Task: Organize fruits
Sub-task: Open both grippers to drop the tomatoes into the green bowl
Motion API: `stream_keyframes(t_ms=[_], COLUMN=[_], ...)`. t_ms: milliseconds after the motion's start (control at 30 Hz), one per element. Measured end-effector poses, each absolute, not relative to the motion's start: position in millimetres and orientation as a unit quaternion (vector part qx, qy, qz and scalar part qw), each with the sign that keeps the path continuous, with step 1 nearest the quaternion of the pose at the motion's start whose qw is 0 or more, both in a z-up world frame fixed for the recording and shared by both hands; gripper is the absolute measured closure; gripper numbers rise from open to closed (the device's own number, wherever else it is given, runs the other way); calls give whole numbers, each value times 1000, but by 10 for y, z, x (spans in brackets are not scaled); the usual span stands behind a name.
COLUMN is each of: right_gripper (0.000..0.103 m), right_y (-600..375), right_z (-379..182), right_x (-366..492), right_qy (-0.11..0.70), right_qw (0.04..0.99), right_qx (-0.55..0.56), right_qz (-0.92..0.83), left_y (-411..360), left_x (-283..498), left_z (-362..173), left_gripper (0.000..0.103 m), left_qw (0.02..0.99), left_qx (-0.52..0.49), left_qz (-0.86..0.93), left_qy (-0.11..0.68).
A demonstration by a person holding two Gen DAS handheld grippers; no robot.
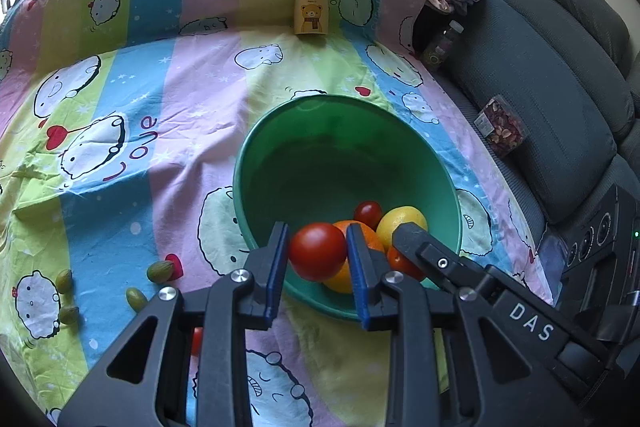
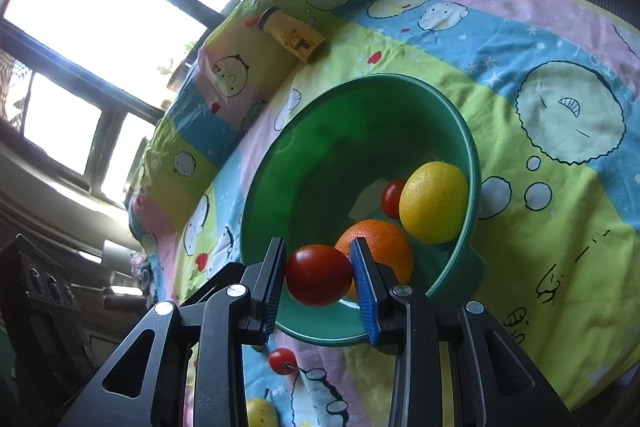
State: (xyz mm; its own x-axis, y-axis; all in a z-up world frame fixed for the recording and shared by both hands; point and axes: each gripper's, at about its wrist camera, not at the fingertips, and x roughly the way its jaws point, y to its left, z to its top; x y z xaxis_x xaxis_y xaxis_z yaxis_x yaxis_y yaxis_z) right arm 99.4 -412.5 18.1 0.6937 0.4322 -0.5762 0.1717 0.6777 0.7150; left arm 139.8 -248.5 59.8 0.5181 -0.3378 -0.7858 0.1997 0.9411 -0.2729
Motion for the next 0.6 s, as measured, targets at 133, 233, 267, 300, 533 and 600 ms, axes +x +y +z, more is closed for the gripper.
stream_keyframes(t_ms=[133, 233, 267, 300, 533, 600], right_gripper=[68, 68, 68, 68, 68, 68], right_y=[-4162, -4169, -4171, -4171, -4197, -4197], right_z=[151, 134, 128, 127, 118, 134], right_x=[1008, 1017, 1018, 1019, 1021, 1016], right_qy=[387, 393, 395, 397, 402, 401], right_qw=[828, 829, 828, 829, 831, 835], right_qx=[399, 395, 393, 390, 383, 376], right_qz=[71, 60, 56, 51, 36, 29], left_y=[-2517, -2522, -2525, -2533, -2546, -2524], left_x=[1425, 1433, 1431, 1432, 1424, 1408], left_z=[552, 526, 520, 514, 465, 477], left_gripper=[75, 75, 75, 75, 74, 68], left_qw=[866, 865, 865, 865, 862, 863], left_qx=[-74, -77, -78, -76, -77, -81], left_qz=[-156, -156, -156, -158, -159, -158], left_qy=[469, 471, 470, 470, 475, 473])
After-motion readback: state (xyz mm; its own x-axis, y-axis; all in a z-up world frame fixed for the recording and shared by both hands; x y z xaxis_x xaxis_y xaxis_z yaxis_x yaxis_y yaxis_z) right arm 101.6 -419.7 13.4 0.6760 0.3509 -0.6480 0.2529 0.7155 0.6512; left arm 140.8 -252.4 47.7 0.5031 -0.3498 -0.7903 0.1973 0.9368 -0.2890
